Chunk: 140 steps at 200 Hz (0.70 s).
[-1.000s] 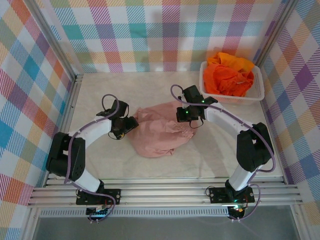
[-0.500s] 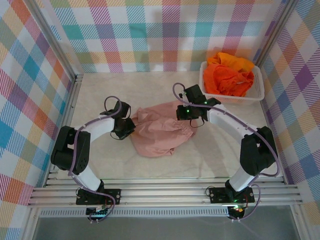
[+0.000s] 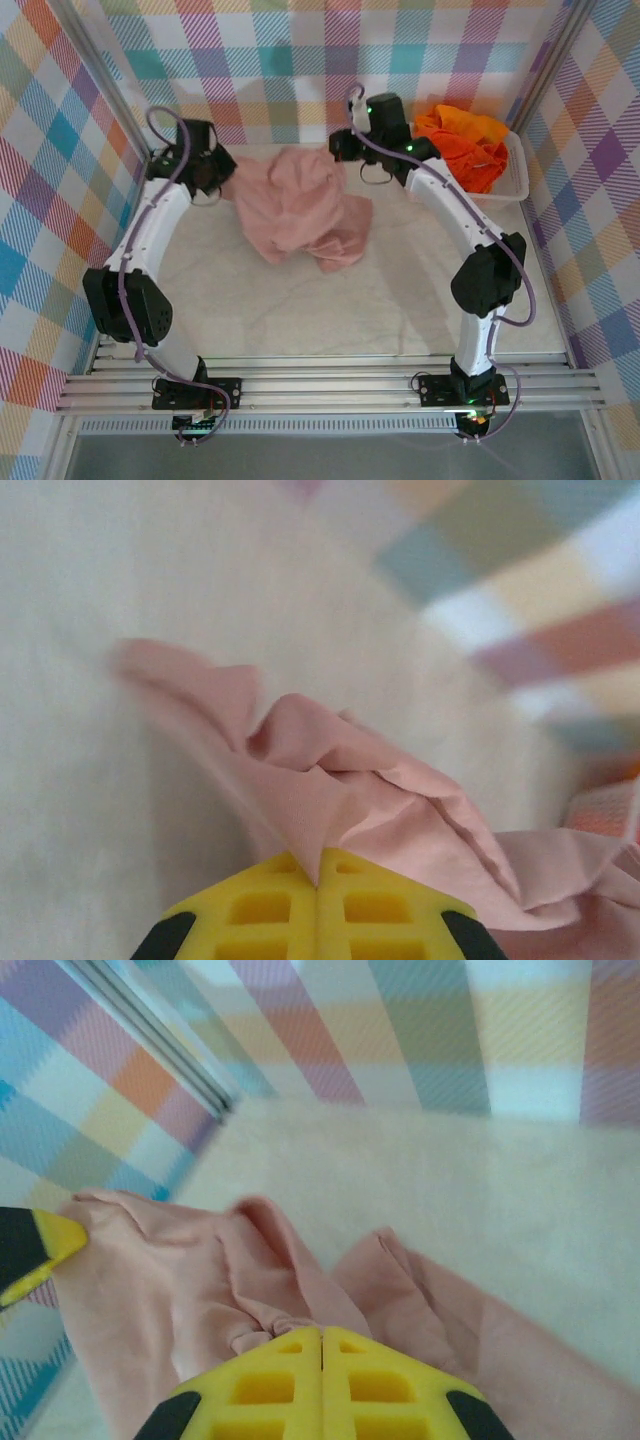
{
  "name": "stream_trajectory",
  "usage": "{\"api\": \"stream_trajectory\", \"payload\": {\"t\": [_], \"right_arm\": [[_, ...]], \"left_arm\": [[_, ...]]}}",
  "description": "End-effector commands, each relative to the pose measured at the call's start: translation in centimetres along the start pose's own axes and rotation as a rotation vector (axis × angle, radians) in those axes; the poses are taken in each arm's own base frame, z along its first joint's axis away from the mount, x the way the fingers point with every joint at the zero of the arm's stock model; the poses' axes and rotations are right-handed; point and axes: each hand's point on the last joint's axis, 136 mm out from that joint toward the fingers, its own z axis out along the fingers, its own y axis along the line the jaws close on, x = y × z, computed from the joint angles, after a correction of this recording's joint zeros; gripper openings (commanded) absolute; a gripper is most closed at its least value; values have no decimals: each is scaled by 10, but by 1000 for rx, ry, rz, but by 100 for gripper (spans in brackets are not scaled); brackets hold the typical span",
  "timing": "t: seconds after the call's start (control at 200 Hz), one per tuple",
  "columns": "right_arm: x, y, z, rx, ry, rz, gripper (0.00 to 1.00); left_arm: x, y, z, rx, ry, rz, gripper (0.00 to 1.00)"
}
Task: Fold and stack the shorts
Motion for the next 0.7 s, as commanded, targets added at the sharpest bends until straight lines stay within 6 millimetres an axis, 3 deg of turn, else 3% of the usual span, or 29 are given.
{"api": "stream_trajectory", "payload": {"t": [0.0,0.105,0.18,0.24,0.28,0.41,0.53,0.605,0.655,0.695], "right_arm": [[-64,31,-42,-117,-165,-42,0],[-82,37,-72,-151,-250,-85,0],[-72,34,-83,-144,-262,-132,0],[-52,27,-83,-134,-243,-173,0],[-28,20,-78,-131,-208,-188,0],[54,-2,-80,-119,-97,-192,0],[136,-22,-91,-95,25,-143,1],[181,-32,-101,-65,102,-119,20],[203,-37,-108,-46,150,-115,30],[214,-40,-114,-27,169,-108,43]], "left_arm": [[-42,-18,-62,20,-149,93,0],[-53,-27,-106,107,-264,110,0],[-36,-20,-121,155,-297,117,0],[-7,-5,-116,158,-286,121,0],[13,6,-112,159,-276,119,0],[107,53,-73,97,-145,111,0],[182,88,-46,14,-34,161,20],[203,102,-42,-20,2,171,30],[202,105,-45,-26,-1,171,37],[195,104,-54,-25,-26,171,48]]}}
